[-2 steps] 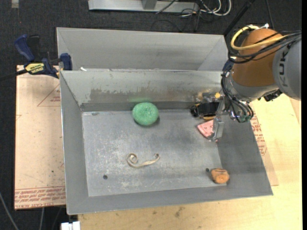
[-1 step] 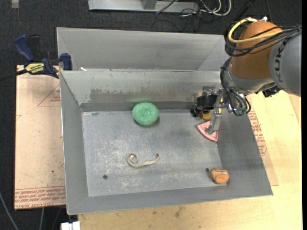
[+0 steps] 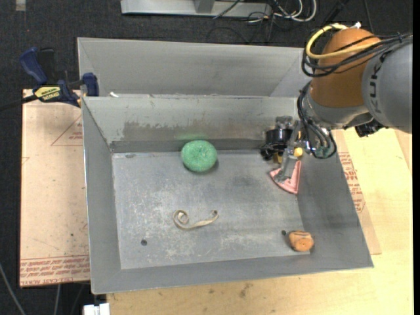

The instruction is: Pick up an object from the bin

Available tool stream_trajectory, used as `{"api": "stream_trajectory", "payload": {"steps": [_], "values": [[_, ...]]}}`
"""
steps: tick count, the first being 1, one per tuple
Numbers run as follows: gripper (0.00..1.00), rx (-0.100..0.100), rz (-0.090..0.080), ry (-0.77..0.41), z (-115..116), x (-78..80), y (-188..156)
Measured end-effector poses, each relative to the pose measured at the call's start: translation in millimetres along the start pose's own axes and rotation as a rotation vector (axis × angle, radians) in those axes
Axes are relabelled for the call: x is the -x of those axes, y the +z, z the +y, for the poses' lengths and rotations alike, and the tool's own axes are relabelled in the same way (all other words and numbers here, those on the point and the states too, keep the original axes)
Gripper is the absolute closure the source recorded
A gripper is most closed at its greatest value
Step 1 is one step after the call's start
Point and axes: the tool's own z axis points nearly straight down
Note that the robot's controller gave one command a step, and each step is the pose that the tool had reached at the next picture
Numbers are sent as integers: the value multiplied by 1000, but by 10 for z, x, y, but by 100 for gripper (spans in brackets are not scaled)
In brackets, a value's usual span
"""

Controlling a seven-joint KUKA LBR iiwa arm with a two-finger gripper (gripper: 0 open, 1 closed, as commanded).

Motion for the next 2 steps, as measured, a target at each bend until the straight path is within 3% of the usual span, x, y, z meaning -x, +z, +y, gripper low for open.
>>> {"api": "stream_trajectory", "payload": {"steps": [1,2], "values": [[0,0,-5,10,9,130,280],[0,10,-6,146,-159,177,459]]}}
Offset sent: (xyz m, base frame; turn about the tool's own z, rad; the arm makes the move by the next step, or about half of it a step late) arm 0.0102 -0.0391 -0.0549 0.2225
